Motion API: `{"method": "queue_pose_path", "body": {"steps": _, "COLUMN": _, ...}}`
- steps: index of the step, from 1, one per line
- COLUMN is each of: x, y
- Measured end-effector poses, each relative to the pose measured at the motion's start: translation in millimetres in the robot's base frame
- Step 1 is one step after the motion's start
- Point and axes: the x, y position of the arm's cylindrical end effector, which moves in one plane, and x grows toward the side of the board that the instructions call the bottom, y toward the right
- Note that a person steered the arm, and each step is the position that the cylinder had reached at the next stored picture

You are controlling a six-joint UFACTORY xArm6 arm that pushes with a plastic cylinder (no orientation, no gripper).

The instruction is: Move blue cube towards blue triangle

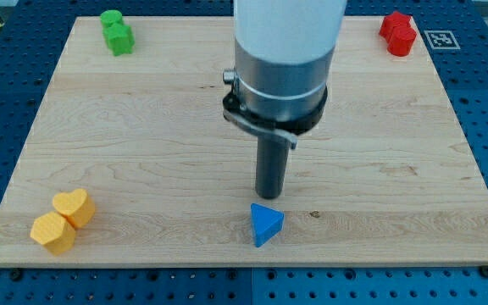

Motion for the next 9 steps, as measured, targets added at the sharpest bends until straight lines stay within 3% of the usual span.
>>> {"method": "queue_pose_path", "body": {"steps": 1, "x": -37.9, "y": 0.0}}
{"method": "queue_pose_path", "body": {"steps": 3, "x": -52.2, "y": 0.0}}
{"method": "queue_pose_path", "body": {"steps": 4, "x": -81.3, "y": -3.9}}
{"method": "queue_pose_path", "body": {"steps": 9, "x": -311.3, "y": -38.8}}
